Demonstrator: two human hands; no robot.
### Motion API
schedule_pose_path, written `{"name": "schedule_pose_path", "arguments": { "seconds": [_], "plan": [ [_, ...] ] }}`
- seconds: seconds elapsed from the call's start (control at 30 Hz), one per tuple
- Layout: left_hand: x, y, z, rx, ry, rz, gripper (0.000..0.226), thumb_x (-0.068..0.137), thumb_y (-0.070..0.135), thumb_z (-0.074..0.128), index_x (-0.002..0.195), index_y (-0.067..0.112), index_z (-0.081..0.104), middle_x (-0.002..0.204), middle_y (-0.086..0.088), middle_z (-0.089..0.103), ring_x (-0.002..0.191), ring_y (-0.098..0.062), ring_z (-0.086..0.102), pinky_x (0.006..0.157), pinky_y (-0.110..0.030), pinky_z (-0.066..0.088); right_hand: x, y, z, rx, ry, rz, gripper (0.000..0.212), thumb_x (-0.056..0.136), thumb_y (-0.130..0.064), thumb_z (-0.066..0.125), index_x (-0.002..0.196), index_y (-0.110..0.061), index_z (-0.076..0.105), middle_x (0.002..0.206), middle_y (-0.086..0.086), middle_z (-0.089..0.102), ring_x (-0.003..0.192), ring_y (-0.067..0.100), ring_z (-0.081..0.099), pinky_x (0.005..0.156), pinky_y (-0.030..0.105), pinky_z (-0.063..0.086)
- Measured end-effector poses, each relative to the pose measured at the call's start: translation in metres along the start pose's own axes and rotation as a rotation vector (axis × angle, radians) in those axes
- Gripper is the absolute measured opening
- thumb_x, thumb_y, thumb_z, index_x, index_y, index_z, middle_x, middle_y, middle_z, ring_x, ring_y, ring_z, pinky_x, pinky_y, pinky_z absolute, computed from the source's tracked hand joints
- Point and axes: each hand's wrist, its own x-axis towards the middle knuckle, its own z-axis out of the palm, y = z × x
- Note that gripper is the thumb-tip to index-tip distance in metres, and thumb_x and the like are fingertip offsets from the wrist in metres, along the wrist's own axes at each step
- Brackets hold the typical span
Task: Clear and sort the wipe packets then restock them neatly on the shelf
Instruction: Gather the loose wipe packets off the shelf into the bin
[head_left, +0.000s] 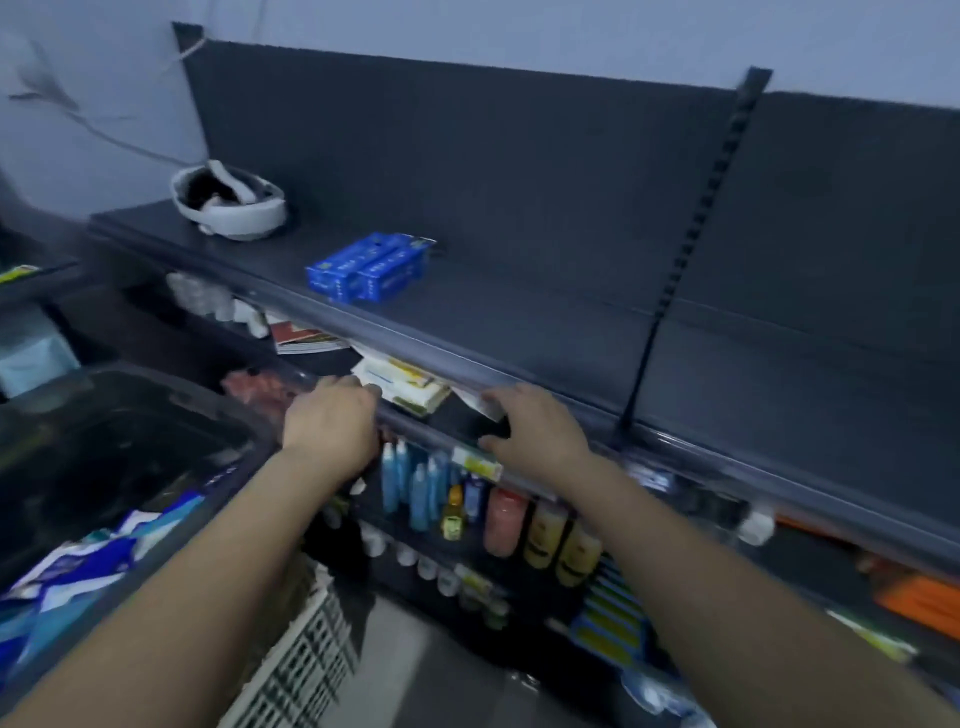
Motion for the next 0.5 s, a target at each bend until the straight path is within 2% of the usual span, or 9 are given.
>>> {"name": "schedule_pose_path", "arguments": {
  "seconds": [0.1, 0.23, 0.4, 0.5],
  "plan": [
    [-0.005, 0.068, -0.004, -0.031, 0.006, 0.092, 0.038, 0.083, 0.017, 0.055, 0.121, 0.019, 0.055, 0.12, -0.005, 0.056, 0.119, -0.026, 0.048, 0.088, -0.038, 0.049, -0.046, 0.054, -0.022, -0.009, 0.035, 0.095, 0.06, 0.088, -0.037, 0.065, 0.141, -0.022, 0.043, 0.139, 0.004, 0.047, 0.128, 0.024, 0.042, 0.101, 0.034, 0.039],
    [-0.011, 0.153, -0.01, -0.05, 0.043, 0.221, 0.036, 0.086, 0.022, 0.057, 0.121, 0.017, 0.055, 0.12, -0.007, 0.057, 0.117, -0.027, 0.049, 0.086, -0.038, 0.047, -0.105, 0.119, -0.049, -0.054, 0.1, 0.225, 0.056, 0.086, -0.037, 0.066, 0.137, -0.021, 0.047, 0.13, 0.006, 0.052, 0.123, 0.025, 0.047, 0.097, 0.035, 0.042],
    [-0.012, 0.252, -0.02, -0.126, 0.028, 0.367, 0.035, 0.088, 0.018, 0.055, 0.122, 0.018, 0.053, 0.119, -0.004, 0.055, 0.114, -0.025, 0.049, 0.073, -0.036, 0.044, -0.172, 0.192, -0.08, -0.083, 0.16, 0.41, 0.052, 0.083, -0.036, 0.068, 0.13, -0.018, 0.051, 0.125, 0.006, 0.055, 0.12, 0.027, 0.049, 0.096, 0.035, 0.043],
    [-0.008, 0.311, -0.026, -0.137, 0.033, 0.48, 0.031, 0.089, 0.021, 0.053, 0.121, 0.018, 0.055, 0.115, -0.003, 0.053, 0.112, -0.023, 0.048, 0.076, -0.036, 0.047, -0.207, 0.231, -0.096, -0.098, 0.197, 0.515, 0.056, 0.083, -0.038, 0.067, 0.133, -0.018, 0.05, 0.127, 0.007, 0.055, 0.122, 0.028, 0.048, 0.097, 0.037, 0.044]
  ]
}}
